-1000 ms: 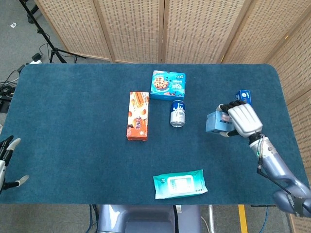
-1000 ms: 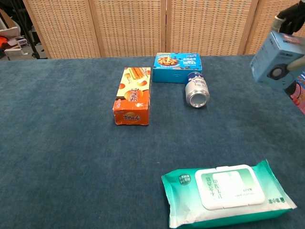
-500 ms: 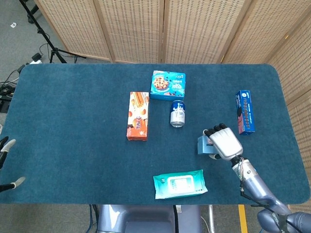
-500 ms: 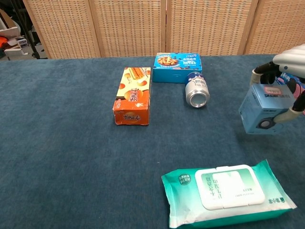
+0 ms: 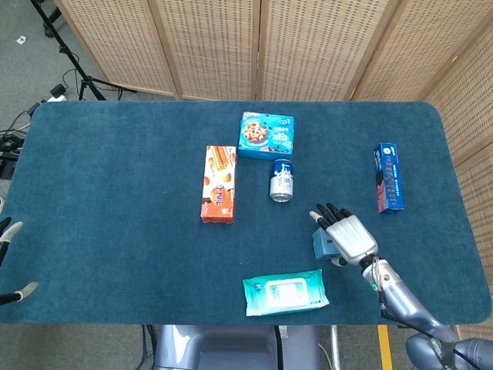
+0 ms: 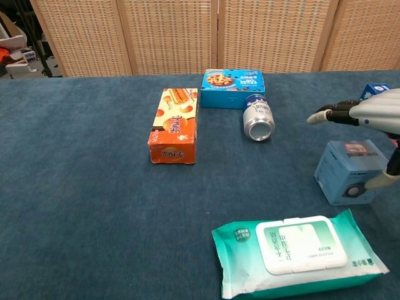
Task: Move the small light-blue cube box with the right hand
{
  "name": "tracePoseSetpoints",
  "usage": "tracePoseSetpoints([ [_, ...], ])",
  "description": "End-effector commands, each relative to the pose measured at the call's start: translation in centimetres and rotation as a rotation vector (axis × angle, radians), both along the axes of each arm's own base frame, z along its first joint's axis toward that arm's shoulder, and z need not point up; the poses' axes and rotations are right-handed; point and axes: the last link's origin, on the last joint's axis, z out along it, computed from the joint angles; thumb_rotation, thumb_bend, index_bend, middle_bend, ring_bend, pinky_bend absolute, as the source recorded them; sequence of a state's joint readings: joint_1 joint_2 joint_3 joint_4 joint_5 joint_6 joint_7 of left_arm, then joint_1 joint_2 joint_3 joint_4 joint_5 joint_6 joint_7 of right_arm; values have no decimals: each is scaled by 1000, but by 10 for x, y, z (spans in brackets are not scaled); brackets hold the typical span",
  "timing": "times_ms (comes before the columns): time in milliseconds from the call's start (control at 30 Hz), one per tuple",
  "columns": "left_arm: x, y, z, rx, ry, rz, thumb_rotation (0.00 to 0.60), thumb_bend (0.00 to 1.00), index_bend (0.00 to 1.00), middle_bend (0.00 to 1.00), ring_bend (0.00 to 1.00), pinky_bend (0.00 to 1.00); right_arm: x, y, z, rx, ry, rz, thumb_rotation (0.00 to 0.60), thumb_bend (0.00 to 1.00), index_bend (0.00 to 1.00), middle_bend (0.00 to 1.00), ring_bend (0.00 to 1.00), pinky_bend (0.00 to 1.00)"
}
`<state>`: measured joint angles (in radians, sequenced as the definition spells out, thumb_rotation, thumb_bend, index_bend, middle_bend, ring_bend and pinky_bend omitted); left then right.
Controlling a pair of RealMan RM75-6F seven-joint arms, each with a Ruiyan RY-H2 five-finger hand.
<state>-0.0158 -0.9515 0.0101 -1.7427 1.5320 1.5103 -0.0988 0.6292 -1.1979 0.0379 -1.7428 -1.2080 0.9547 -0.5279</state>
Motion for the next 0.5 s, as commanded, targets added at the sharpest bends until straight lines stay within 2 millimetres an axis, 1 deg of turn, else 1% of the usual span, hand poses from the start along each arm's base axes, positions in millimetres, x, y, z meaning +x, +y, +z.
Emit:
tracePoseSetpoints([
  [33,0,0,0,0,0,-2,600,0,0,0,0,0,9,4,7,-2,-9,30,600,0,5,0,0,183],
  [167,1,-1,0,1,0,-5,600,0,0,0,0,0,16,7,10,8,-3,66,600,0,5,0,0,171],
  [233,1,-1,0,1,0,-7,600,0,0,0,0,0,19,7,8,17,21,91,600,0,5,0,0,167],
  [367,1,-2,1,5,-2,-8,600,0,0,0,0,0,18,-4,-4,13,121,146,600,0,5,3,0,167],
  [467,-1,-2,3,9,-5,-3,600,0,0,0,0,0,15,-9,-11,14,157,132,600,0,17,63,0,167],
  [500,-1,-1,3,10,-6,-1,600,0,0,0,0,0,13,-10,-13,17,169,127,600,0,30,102,10,167],
])
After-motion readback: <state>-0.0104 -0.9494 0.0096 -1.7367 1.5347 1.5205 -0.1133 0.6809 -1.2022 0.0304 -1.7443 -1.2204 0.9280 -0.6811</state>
